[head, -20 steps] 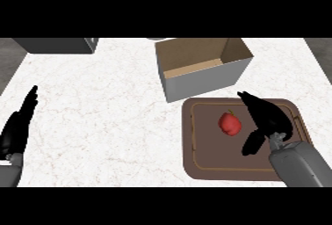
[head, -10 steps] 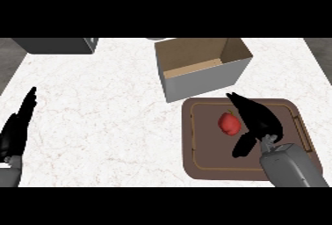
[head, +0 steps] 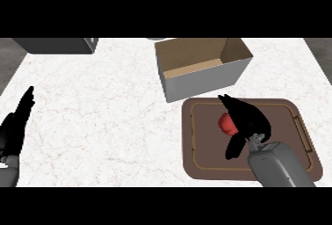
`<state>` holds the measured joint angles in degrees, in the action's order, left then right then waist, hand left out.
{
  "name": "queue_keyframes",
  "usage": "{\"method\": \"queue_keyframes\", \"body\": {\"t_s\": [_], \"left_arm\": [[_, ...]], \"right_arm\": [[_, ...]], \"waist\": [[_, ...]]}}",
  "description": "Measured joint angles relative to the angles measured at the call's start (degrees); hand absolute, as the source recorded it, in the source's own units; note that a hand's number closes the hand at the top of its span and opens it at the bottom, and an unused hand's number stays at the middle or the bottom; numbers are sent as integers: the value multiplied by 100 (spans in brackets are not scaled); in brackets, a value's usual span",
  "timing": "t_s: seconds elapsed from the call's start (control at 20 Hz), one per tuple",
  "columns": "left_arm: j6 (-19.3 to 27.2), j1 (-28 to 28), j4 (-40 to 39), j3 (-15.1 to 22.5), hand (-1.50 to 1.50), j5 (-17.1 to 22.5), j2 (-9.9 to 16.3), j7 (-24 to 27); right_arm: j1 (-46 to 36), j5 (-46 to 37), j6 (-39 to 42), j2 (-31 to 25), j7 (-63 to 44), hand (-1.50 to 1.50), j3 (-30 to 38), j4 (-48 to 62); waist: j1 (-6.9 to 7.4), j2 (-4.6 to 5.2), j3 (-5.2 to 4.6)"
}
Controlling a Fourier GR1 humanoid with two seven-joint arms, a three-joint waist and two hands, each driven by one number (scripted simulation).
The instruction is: Pick the bell pepper from the tray and place it in the cardboard box
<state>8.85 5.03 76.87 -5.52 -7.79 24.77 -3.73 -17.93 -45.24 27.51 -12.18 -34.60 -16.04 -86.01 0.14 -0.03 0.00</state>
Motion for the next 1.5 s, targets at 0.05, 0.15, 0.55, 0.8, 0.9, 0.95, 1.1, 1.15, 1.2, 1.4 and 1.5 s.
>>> {"method": "queue_keyframes", "body": {"t_s": [0.05, 0.15, 0.55, 0.8, 0.9, 0.95, 1.1, 1.15, 1.2, 1.4, 1.5], "left_arm": [[-20, 13, 42, -12, 0, -25, -4, -73], [23, 24, -42, -8, 0, -122, -88, 10], [-118, 51, -122, -175, 0, -240, -190, 124], [-117, 35, -55, -183, 0, -334, -260, 76], [-171, 36, -75, -225, 0, -317, -265, 62], [-172, 37, -41, -232, 0, -334, -275, 17], [-197, -116, 19, -299, 0, -321, -272, 127], [-221, -115, -20, -333, 0, -309, -246, 159], [-208, -94, -54, -359, 0, -323, -229, 166], [-260, -141, 118, -391, 0, -296, -232, 28], [-252, -103, 98, -383, 0, -339, -251, 0]], "right_arm": [[-65, -6, 92, 19, -83, -150, 64, 34], [-62, -136, 22, 122, -149, -150, 59, 248], [-158, -813, -724, 216, 227, 150, 53, 963], [-339, -1303, -1323, 49, 579, 150, 61, 1326], [-364, -1469, -1534, -10, 697, 150, 73, 1402], [-281, -1521, -1593, -32, 690, 150, 84, 1287], [149, -1497, -1846, -160, 686, 150, 281, 918], [254, -1423, -1936, -222, 710, 150, 429, 850], [398, -1342, -1999, -276, 707, 150, 564, 705], [929, -1326, -2258, -526, 600, 150, 917, 0], [1155, -1473, -2316, -596, 420, 150, 960, -443]], "waist": [[0, 1, 1], [0, 2, -1], [9, -8, -10], [17, -27, -24], [12, -34, -28], [4, -35, -28], [-21, -37, -22], [-33, -33, -18], [-56, -29, -14], [-75, -24, -4], [-80, -21, -3]]}}
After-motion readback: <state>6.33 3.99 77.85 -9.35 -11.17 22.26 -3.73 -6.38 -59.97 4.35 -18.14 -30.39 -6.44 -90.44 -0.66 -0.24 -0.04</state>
